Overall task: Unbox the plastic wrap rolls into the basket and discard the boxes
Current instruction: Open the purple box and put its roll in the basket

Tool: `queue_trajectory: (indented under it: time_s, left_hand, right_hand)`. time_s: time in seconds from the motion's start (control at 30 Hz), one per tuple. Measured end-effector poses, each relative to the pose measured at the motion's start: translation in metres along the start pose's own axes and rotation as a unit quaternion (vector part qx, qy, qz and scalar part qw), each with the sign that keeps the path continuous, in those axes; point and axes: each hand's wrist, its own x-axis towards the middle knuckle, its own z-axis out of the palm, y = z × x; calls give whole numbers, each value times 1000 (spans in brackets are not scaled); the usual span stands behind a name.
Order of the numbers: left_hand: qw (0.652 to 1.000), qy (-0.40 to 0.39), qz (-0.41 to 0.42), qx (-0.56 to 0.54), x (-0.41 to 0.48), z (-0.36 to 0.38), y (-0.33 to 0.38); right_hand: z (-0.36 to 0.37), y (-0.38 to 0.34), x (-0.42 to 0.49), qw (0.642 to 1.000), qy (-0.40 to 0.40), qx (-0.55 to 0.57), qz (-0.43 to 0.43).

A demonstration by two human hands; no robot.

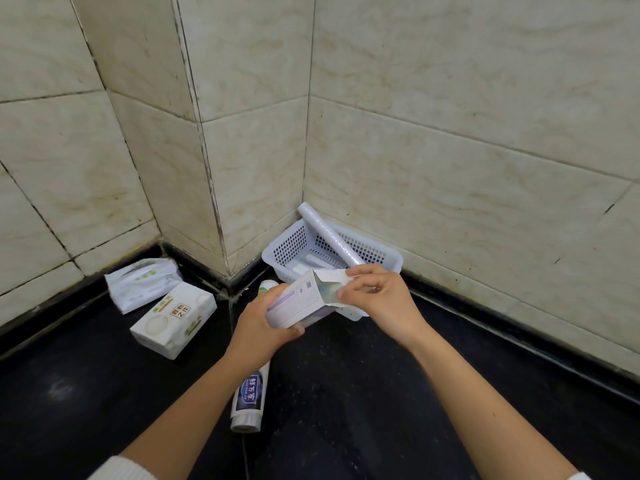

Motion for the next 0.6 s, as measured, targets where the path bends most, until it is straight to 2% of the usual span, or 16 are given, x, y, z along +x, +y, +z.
queue_trajectory:
  time_s: [0.17,0.33,0.5,0.6]
  left_hand:
    - [999,-29,-8,-18,1,2,-1]
    - [999,-40,11,-26,1,2,0]
    - [1000,-16,7,14,3,4,-6]
    - [998,13,38,49,2,5,-5]
  right_hand:
    - [-3,0,-8,997,-9,-45,-55]
    - [-6,-4,-9,994,-17,-98,-44]
    - [-1,-4,-8,989,-32,-138,-34]
    - [6,-3,-5,991,-38,-128,-29]
